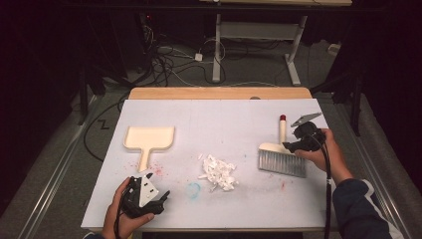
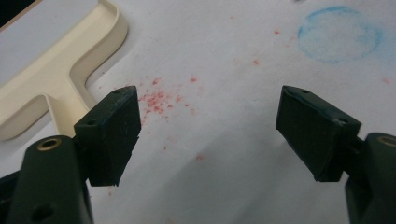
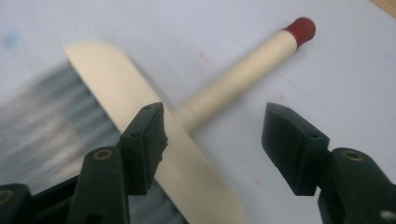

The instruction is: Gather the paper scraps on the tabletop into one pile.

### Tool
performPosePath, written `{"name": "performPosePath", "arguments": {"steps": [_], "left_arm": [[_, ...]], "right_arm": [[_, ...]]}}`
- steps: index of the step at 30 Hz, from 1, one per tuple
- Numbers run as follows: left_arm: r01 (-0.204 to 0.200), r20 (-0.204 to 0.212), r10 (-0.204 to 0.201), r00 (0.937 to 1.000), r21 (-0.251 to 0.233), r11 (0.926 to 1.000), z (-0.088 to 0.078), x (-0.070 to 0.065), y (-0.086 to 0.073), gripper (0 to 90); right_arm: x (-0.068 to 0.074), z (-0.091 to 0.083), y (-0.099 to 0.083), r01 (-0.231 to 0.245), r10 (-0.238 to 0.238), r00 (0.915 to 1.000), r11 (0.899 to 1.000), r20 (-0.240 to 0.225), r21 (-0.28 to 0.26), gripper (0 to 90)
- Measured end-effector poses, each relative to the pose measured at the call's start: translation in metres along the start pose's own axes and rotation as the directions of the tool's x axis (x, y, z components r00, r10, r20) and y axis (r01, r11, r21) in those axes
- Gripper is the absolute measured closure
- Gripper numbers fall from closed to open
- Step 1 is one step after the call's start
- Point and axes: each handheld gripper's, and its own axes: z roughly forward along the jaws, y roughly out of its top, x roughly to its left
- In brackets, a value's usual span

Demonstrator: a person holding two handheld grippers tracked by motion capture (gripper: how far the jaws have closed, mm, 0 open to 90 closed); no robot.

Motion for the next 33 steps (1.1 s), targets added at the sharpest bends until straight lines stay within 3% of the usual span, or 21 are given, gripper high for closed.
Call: {"name": "performPosePath", "arguments": {"steps": [2, 6, 10, 13, 15, 19, 21, 28, 31, 33], "left_arm": [[-0.005, 0.001, 0.005, 1.0000, 0.001, 1.0000, 0.000, 0.000, 0.000, 21.1], [-0.010, 0.005, 0.010, 0.9999, 0.002, 1.0000, 0.000, 0.000, 0.001, 21.1], [-0.013, 0.012, 0.013, 0.9998, 0.007, 0.9999, 0.001, 0.000, 0.001, 21.1], [-0.016, 0.016, 0.016, 0.9997, 0.008, 0.9998, 0.001, -0.001, 0.000, 21.1], [-0.014, 0.016, 0.014, 0.9998, 0.008, 0.9999, 0.001, -0.001, 0.000, 21.1], [-0.016, 0.017, 0.016, 0.9997, 0.013, 0.9998, 0.000, -0.001, -0.001, 21.1], [-0.018, 0.014, 0.018, 0.9997, 0.015, 0.9997, 0.000, -0.001, -0.001, 21.1], [-0.025, 0.015, 0.025, 0.9996, 0.021, 0.9995, 0.000, -0.002, -0.002, 21.1], [-0.025, 0.016, 0.025, 0.9996, 0.023, 0.9994, 0.000, -0.002, -0.002, 21.1], [-0.026, 0.017, 0.026, 0.9995, 0.024, 0.9994, 0.001, -0.002, -0.001, 21.1]], "right_arm": [[0.000, 0.007, -0.002, -0.109, 0.109, 0.9940, 0.993, -0.006, -0.039, 40.6], [0.006, 0.024, 0.000, -0.201, 0.206, 0.9772, 0.976, 0.052, -0.082, 40.4], [0.011, 0.039, 0.004, -0.218, 0.222, 0.9671, 0.975, 0.124, -0.049, 40.0], [0.010, 0.048, 0.003, -0.248, 0.247, 0.9587, 0.969, 0.141, -0.016, 43.8], [0.007, 0.050, 0.001, -0.257, 0.257, 0.9628, 0.966, 0.084, -0.015, 49.3], [0.006, 0.047, 0.002, -0.208, 0.208, 0.9776, 0.978, 0.035, 0.015, 54.4], [0.005, 0.046, 0.001, -0.196, 0.195, 0.9807, 0.980, 0.005, 0.024, 56.1], [0.008, 0.042, -0.003, -0.221, 0.219, 0.9742, 0.975, 0.054, 0.026, 42.9], [0.009, 0.043, -0.004, -0.223, 0.222, 0.9726, 0.975, 0.070, 0.009, 44.1], [0.009, 0.044, -0.004, -0.246, 0.246, 0.9650, 0.969, 0.091, -0.009, 46.5]]}}
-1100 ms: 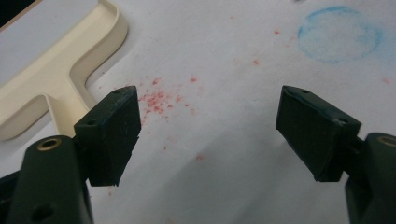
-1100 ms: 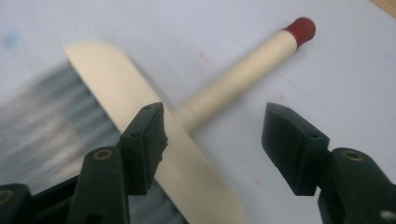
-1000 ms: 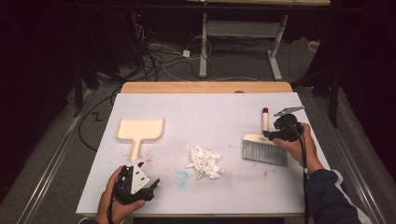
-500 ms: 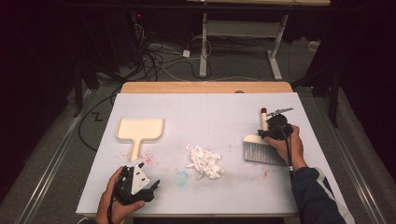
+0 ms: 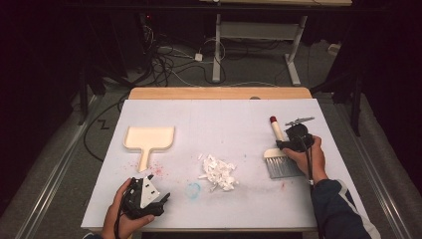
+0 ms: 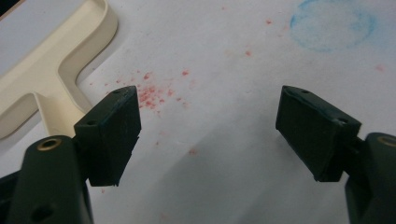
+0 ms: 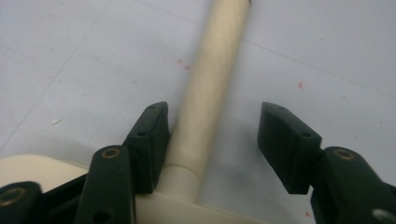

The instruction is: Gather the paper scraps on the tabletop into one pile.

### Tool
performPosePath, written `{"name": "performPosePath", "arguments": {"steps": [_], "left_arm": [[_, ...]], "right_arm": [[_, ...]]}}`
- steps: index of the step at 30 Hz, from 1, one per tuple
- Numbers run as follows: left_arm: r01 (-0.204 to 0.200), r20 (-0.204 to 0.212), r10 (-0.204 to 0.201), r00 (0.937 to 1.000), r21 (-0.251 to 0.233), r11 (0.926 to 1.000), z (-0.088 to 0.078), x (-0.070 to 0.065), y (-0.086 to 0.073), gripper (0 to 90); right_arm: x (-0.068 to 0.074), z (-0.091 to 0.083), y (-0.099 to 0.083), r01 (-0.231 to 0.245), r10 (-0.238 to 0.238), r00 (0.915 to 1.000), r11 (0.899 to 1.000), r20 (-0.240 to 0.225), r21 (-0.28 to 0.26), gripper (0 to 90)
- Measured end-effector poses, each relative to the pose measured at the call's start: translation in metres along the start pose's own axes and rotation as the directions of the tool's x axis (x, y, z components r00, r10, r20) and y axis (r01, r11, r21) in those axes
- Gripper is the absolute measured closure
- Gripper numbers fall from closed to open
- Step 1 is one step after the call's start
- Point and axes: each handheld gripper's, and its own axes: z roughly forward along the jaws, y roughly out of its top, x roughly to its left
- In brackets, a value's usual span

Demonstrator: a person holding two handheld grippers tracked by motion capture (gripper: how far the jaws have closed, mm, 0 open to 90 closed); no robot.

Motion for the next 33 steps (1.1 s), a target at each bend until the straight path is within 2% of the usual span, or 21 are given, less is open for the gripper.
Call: {"name": "performPosePath", "arguments": {"steps": [2, 3, 9, 16, 21, 23, 26, 28, 30, 31, 33], "left_arm": [[-0.004, 0.002, 0.004, 1.0000, -0.002, 1.0000, 0.000, 0.000, 0.000, 21.1], [-0.005, 0.003, 0.005, 1.0000, -0.002, 1.0000, 0.000, 0.000, 0.000, 21.1], [-0.006, 0.006, 0.006, 1.0000, 0.001, 1.0000, 0.000, -0.001, 0.000, 21.1], [-0.008, 0.007, 0.008, 0.9999, 0.003, 1.0000, 0.001, -0.001, 0.001, 21.1], [-0.003, 0.006, 0.003, 1.0000, 0.001, 1.0000, 0.000, 0.000, 0.001, 21.1], [-0.002, 0.007, 0.002, 1.0000, 0.000, 1.0000, 0.001, 0.000, 0.001, 21.1], [0.001, 0.009, -0.001, 1.0000, -0.004, 1.0000, 0.001, 0.001, 0.002, 21.1], [0.001, 0.008, -0.001, 1.0000, -0.004, 1.0000, 0.002, 0.002, 0.002, 21.1], [-0.002, 0.009, 0.002, 1.0000, -0.007, 1.0000, 0.002, 0.002, 0.003, 21.1], [-0.004, 0.009, 0.004, 1.0000, -0.009, 0.9999, 0.002, 0.003, 0.003, 21.1], [0.002, 0.008, -0.002, 1.0000, -0.017, 0.9999, 0.002, 0.003, 0.003, 21.1]], "right_arm": [[-0.001, 0.001, 0.000, -0.021, 0.021, 0.9996, 1.000, 0.018, -0.009, 48.0], [-0.002, 0.001, -0.001, -0.022, 0.022, 0.9997, 1.000, 0.008, -0.007, 50.0], [-0.007, 0.000, -0.003, -0.042, 0.042, 0.9991, 0.999, 0.004, -0.004, 48.0], [-0.005, -0.001, -0.003, 0.003, -0.003, 0.9996, 1.000, -0.029, -0.012, 53.6], [-0.004, -0.001, -0.003, 0.011, -0.011, 0.9998, 1.000, -0.019, -0.011, 48.6], [-0.005, -0.001, -0.003, 0.004, -0.004, 0.9998, 1.000, -0.018, -0.018, 42.4], [-0.007, -0.011, -0.001, 0.010, -0.012, 0.9996, 0.997, -0.024, -0.082, 39.0], [-0.006, -0.026, 0.000, 0.024, -0.032, 0.9985, 0.986, -0.045, -0.166, 36.1], [-0.003, -0.044, 0.001, 0.050, -0.066, 0.9962, 0.966, -0.057, -0.253, 34.5], [0.000, -0.053, 0.000, 0.066, -0.087, 0.9945, 0.953, -0.058, -0.296, 33.0], [0.006, -0.070, -0.006, 0.118, -0.140, 0.9897, 0.916, -0.031, -0.383, 32.0]]}}
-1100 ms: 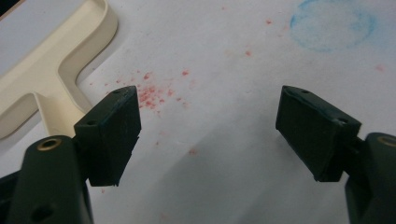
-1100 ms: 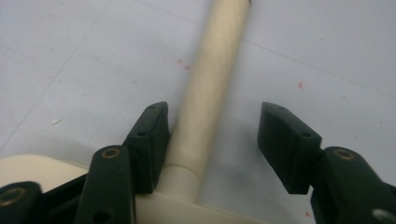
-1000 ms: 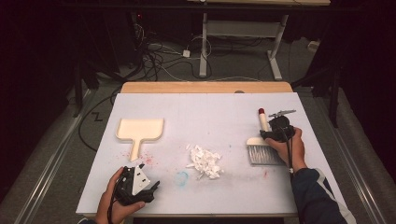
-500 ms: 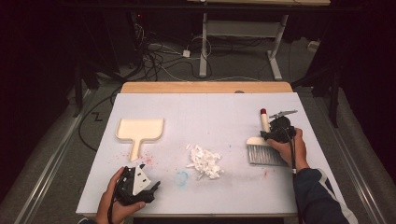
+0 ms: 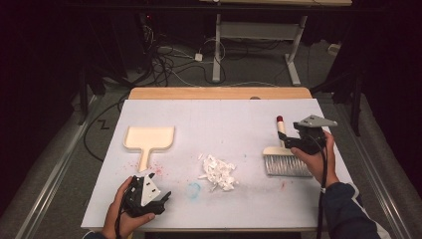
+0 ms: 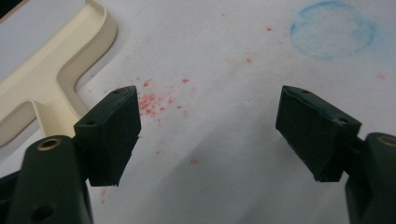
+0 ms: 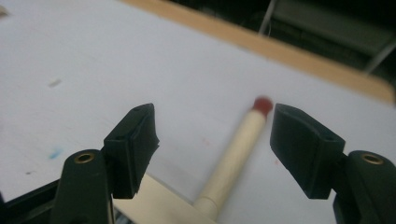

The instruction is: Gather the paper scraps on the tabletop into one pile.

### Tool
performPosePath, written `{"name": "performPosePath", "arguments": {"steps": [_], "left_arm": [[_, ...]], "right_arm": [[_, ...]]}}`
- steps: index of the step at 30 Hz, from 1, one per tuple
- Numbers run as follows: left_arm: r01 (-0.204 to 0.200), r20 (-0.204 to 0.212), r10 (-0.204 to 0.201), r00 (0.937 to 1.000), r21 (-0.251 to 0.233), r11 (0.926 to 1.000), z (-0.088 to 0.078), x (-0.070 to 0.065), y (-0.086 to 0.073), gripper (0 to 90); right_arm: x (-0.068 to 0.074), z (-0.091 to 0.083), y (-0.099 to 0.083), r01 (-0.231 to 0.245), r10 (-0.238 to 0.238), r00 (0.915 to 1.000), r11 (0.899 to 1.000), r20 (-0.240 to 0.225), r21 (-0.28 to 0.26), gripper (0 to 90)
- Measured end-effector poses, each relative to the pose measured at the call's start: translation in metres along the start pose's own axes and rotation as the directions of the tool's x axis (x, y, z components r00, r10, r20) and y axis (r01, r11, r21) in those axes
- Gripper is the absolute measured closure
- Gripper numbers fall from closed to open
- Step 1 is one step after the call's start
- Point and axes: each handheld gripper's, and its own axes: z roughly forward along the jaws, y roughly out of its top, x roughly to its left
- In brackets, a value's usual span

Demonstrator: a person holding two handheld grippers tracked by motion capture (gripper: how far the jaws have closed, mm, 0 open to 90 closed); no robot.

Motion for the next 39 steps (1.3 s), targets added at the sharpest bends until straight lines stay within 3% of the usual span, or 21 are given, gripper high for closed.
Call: {"name": "performPosePath", "arguments": {"steps": [3, 8, 10, 13, 16, 20, 25, 39], "left_arm": [[0.007, -0.013, -0.007, 0.9999, -0.009, 0.9999, -0.001, 0.003, 0.000, 21.0], [0.007, -0.037, -0.007, 0.9993, -0.022, 0.9997, -0.004, 0.003, 0.000, 20.5], [0.003, -0.039, -0.004, 0.9992, -0.025, 0.9997, -0.004, 0.003, 0.000, 20.2], [-0.004, -0.045, 0.003, 0.9990, -0.023, 0.9997, -0.004, 0.002, 0.001, 18.9], [0.004, -0.050, -0.006, 0.9987, -0.038, 0.9993, -0.006, 0.001, 0.001, 18.3], [0.000, -0.055, -0.002, 0.9985, -0.037, 0.9993, -0.008, 0.000, -0.002, 18.0], [-0.002, -0.067, 0.000, 0.9977, -0.030, 0.9995, -0.008, 0.001, -0.003, 17.9], [0.010, -0.077, -0.011, 0.9970, -0.014, 0.9999, -0.004, 0.003, -0.001, 17.9]], "right_arm": [[0.011, -0.022, -0.004, 0.032, -0.034, 0.9992, 0.996, -0.022, -0.079, 29.0], [0.027, -0.045, -0.027, 0.077, -0.074, 0.9969, 0.990, 0.025, -0.122, 24.4], [0.035, -0.056, -0.039, 0.109, -0.108, 0.9941, 0.984, 0.012, -0.139, 23.3], [0.043, -0.068, -0.053, 0.088, -0.091, 0.9957, 0.983, -0.016, -0.160, 22.7], [0.053, -0.079, -0.068, 0.101, -0.110, 0.9932, 0.979, -0.040, -0.177, 22.0], [0.063, -0.082, -0.072, 0.152, -0.156, 0.9877, 0.978, -0.015, -0.142, 19.9], [0.068, -0.083, -0.070, 0.163, -0.164, 0.9864, 0.975, 0.006, -0.149, 20.7], [0.063, -0.077, -0.069, 0.164, -0.165, 0.9863, 0.977, 0.006, -0.133, 20.5]]}}
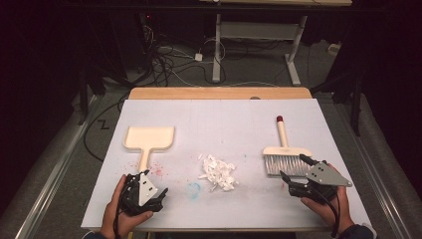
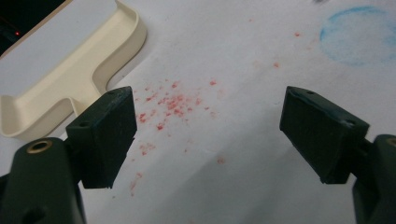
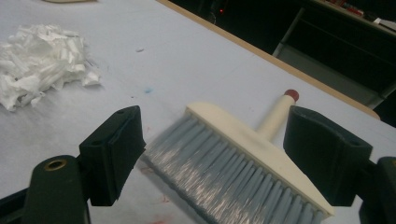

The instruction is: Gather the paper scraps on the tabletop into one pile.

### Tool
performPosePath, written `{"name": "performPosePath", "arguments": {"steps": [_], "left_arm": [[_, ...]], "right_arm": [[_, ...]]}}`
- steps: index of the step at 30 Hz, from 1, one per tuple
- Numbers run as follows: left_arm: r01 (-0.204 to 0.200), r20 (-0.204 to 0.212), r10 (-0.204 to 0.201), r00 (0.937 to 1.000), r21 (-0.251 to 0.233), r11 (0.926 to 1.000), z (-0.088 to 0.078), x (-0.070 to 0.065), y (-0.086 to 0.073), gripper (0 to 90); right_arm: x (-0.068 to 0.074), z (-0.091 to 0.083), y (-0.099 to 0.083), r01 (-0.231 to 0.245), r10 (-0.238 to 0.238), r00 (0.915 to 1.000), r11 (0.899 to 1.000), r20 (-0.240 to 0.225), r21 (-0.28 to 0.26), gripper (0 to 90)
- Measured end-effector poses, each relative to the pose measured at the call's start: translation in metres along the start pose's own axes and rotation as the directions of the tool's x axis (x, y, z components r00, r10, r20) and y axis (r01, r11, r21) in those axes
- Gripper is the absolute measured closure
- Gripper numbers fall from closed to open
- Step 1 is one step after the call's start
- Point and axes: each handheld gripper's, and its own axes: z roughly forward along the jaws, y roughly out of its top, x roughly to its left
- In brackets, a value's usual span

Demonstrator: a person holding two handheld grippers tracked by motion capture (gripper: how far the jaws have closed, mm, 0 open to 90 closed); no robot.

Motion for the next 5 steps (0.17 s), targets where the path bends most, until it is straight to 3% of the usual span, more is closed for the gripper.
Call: {"name": "performPosePath", "arguments": {"steps": [5], "left_arm": [[0.001, -0.002, -0.001, 1.0000, -0.009, 1.0000, 0.0008, 0.0004, 0.0020, 17.9]], "right_arm": [[-0.0045, 0.0014, 0.0000, -0.010, 0.010, 0.9999, 1.000, 0.007, 0.007, 20.5]]}}
